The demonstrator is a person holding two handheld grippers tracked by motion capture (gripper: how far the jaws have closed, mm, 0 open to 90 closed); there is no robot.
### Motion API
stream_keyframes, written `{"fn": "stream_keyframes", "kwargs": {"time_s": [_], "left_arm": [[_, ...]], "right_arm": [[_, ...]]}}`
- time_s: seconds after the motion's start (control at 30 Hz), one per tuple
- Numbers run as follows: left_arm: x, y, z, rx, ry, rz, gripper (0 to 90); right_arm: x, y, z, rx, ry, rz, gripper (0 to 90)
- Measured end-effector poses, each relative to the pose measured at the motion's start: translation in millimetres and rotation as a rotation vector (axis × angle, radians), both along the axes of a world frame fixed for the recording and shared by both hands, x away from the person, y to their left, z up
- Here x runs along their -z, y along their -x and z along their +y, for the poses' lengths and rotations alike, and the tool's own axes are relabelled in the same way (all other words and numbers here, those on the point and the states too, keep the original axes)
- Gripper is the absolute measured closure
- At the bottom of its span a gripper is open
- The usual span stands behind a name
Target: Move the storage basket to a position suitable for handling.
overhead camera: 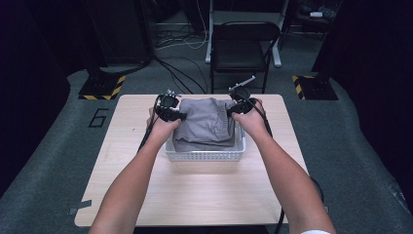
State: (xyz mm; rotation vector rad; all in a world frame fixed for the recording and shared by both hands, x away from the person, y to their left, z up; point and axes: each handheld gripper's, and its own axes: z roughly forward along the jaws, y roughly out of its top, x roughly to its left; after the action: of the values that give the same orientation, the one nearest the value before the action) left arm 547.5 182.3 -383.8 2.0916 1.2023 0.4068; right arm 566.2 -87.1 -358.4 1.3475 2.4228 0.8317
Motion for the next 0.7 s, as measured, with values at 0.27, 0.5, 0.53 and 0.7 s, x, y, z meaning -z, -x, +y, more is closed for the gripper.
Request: {"fn": "stream_keyframes", "kwargs": {"time_s": [0.27,0.5,0.53,0.7], "left_arm": [[10.1,-4.0,-1.5,-0.007,-0.001,0.019,75.7],[19.0,-4.8,-4.7,-0.013,0.012,0.029,75.7],[20.4,-4.7,-5.5,-0.013,0.004,0.03,75.7],[29.8,-5.2,-8.1,-0.016,-0.005,0.039,75.7]], "right_arm": [[9.6,-7.4,5.0,0.026,0.027,0.036,78.8],[18.5,-11.2,2.0,0.052,0.034,0.058,78.8],[19.8,-11.4,1.7,0.057,0.035,0.061,78.7],[27.4,-11.7,1.1,0.062,0.042,0.056,78.6]]}}
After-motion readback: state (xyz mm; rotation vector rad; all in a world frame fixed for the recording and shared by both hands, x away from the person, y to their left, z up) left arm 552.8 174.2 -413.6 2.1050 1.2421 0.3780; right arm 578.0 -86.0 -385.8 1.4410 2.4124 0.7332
